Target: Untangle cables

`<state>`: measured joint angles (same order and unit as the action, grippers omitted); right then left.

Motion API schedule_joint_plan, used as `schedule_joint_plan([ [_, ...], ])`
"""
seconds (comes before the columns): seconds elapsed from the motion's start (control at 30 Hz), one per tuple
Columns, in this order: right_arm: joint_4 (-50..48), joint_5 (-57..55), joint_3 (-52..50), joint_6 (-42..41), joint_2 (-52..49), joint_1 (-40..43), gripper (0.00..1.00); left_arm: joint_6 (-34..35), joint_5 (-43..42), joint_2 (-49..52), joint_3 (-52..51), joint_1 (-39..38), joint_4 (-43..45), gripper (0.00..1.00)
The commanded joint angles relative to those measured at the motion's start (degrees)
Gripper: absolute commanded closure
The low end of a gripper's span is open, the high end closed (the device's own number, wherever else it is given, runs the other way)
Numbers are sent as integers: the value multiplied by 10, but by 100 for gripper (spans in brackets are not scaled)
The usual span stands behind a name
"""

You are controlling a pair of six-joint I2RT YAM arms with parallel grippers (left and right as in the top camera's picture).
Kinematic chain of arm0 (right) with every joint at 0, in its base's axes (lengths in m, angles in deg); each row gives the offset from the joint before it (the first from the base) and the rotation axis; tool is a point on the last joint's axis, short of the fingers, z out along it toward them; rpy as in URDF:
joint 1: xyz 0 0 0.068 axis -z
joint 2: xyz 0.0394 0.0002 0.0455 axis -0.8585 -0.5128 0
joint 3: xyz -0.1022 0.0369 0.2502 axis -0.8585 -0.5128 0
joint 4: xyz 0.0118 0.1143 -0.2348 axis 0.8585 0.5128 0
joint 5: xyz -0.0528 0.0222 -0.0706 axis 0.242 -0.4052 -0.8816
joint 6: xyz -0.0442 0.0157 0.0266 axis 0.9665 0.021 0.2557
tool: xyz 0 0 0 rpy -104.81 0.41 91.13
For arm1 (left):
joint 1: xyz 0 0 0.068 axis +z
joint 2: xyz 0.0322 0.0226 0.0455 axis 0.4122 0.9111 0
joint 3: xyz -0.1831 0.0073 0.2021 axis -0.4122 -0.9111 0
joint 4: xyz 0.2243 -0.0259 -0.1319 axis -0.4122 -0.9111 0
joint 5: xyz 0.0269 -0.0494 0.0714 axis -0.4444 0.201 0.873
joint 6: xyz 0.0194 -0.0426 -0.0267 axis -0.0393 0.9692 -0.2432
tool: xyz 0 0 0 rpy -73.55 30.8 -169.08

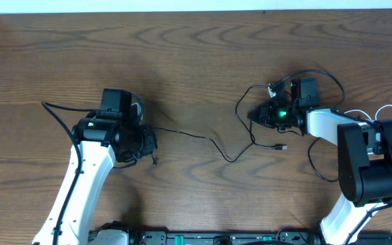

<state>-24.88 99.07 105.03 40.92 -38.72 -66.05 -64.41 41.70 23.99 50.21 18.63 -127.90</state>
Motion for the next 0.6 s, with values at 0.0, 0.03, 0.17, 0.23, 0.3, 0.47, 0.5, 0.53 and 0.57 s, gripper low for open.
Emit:
schedule_joint_plan([
  [0.0, -24, 30, -2, 0, -2, 2, 99, -5, -7, 1, 7, 1, -1, 93],
  [0.03, -38, 49, 0, 0, 0, 6, 99, -5, -7, 1, 7, 1, -1, 93],
  [0.17, -70, 113, 13, 0, 30, 33, 99, -5, -7, 1, 7, 1, -1, 93],
  [0.23, -70, 118, 24, 0, 60, 51, 99, -5, -7, 1, 7, 1, -1, 92],
  [0.3, -77, 117, 30, 0, 98, 71, 99, -5, -7, 1, 7, 1, -1, 93],
  [0.47, -128, 116, 31, -12, 213, 145, 99, -5, -6, 1, 7, 1, 0, 93],
  [0.5, -136, 113, 31, -19, 232, 162, 99, -5, -6, 1, 7, 1, 0, 93],
  [0.53, -142, 107, 31, -31, 251, 179, 99, -5, -7, 1, 7, 1, 0, 92],
  [0.57, -144, 96, 31, -42, 271, 199, 99, -5, -6, 1, 7, 1, 0, 93],
])
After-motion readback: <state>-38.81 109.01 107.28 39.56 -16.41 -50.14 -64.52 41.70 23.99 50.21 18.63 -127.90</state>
